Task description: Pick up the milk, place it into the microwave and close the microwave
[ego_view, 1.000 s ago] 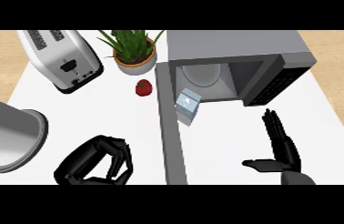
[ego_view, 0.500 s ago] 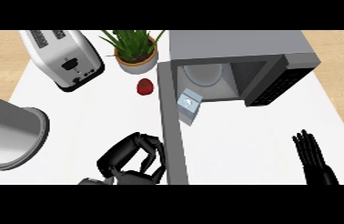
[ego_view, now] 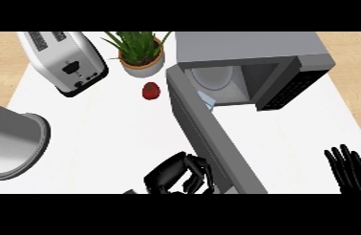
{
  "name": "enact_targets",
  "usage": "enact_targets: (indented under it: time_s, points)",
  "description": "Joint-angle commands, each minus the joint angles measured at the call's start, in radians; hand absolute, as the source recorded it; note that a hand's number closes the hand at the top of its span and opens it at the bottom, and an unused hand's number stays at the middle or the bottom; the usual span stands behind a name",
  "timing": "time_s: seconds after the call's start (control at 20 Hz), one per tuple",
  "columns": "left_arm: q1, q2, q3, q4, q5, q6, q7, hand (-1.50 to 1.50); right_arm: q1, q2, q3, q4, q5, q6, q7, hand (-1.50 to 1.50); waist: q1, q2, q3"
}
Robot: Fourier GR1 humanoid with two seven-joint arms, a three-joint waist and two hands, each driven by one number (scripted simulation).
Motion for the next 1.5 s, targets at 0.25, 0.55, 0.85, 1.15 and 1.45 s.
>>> enact_targets:
  time_s: [0.25,0.55,0.85,1.15,1.45]
  points:
    - [-0.209,-0.004,-0.296,0.120,0.179,0.349,0.060,1.50,0.070,-0.046,0.067,-0.331,-0.163,0.100,0.158,-1.50,-0.031,0.010,-0.001]
    - [-0.339,-0.003,-0.374,0.152,0.297,0.555,0.077,1.50,0.086,-0.057,0.107,-0.445,-0.185,0.084,0.237,-1.50,-0.061,0.016,-0.001]
    - [-0.443,-0.003,-0.343,0.188,0.397,0.691,0.040,1.50,0.090,-0.092,0.112,-0.522,-0.259,0.091,0.311,-1.50,-0.093,0.029,-0.003]
    - [-0.560,-0.003,-0.326,0.252,0.485,0.789,0.030,1.50,0.089,-0.089,0.132,-0.597,-0.288,0.047,0.373,-1.50,-0.110,0.034,-0.002]
    - [-0.670,-0.004,-0.283,0.338,0.579,0.817,0.013,1.50,0.091,-0.107,0.138,-0.658,-0.331,0.022,0.431,-1.50,-0.125,0.042,-0.002]
